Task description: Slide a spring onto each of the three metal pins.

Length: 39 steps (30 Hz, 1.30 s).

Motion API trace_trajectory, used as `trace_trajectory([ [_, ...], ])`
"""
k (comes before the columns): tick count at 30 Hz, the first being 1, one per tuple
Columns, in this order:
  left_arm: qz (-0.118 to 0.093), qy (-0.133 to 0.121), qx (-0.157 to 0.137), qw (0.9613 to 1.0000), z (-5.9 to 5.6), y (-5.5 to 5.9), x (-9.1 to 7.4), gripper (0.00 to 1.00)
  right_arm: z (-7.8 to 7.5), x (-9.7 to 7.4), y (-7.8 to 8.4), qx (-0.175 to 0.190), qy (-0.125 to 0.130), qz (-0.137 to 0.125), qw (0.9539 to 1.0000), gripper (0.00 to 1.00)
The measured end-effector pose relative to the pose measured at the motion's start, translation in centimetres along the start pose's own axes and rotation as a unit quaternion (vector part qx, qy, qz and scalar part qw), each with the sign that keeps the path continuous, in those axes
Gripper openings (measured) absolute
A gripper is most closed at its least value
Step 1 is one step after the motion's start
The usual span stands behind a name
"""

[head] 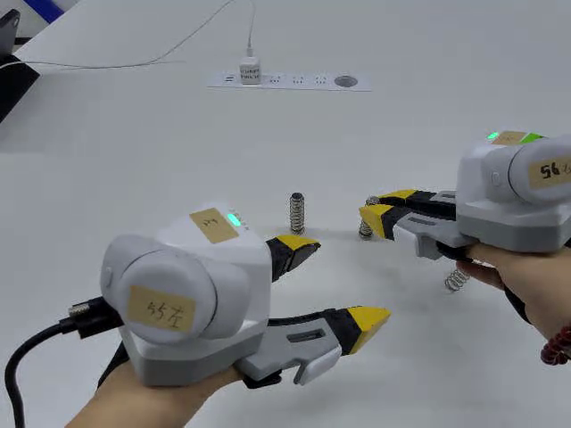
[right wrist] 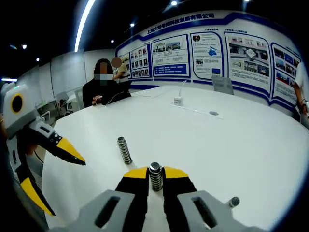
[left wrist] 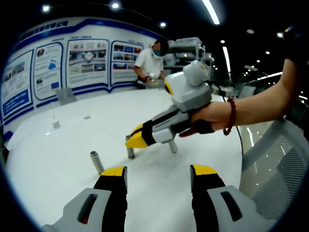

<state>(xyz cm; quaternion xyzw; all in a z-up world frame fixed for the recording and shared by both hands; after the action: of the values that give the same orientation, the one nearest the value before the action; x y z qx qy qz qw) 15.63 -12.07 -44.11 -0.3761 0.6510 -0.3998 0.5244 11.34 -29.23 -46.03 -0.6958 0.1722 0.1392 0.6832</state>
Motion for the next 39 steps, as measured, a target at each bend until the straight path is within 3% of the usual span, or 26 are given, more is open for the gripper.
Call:
trace_trajectory([
  [5,0.001,0.0,0.002,1.0,0.0,0.0,0.0,0.54,0.0,-0.1,0.0,0.001,-0.002,0.002,1.0,0.13],
  [14,-0.001,-0.002,0.007,1.0,0.0,-0.1,-0.1,0.55,0.0,-1.0,-0.7,0.014,-0.003,-0.01,0.9998,0.24],
  [27,0.003,0.002,0.015,0.9999,-0.6,-0.3,0.4,0.54,0.0,-3.8,-2.4,0.042,0.002,-0.033,0.9986,0.36],
  [31,0.004,0.008,0.02,0.9998,-1.2,-0.4,0.7,0.54,-0.2,-4.7,-2.6,0.042,0.005,-0.037,0.9984,0.38],
  [35,0.018,0.01,0.034,0.9992,-1.7,-0.2,1.1,0.55,-0.3,-5.7,-2.6,0.044,0.011,-0.04,0.9982,0.4],
  [39,0.017,0.013,0.025,0.9994,-1.8,-0.3,1.5,0.54,-0.5,-6.6,-2.5,0.045,0.016,-0.041,0.998,0.42],
])
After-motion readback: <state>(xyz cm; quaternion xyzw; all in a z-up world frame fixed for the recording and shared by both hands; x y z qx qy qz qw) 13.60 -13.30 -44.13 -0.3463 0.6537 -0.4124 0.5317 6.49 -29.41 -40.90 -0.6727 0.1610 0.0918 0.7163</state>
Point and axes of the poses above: the centre of the closed fingertips' face, and the gripper's own axes: x roughly forward along the fingers, z roughly to its left, y roughly out of its underside, the point moved 9 cm from there along -x, roughly backward along the fingers, and after that the axes turned 5 degrees about -x, right-handed, at the moved point
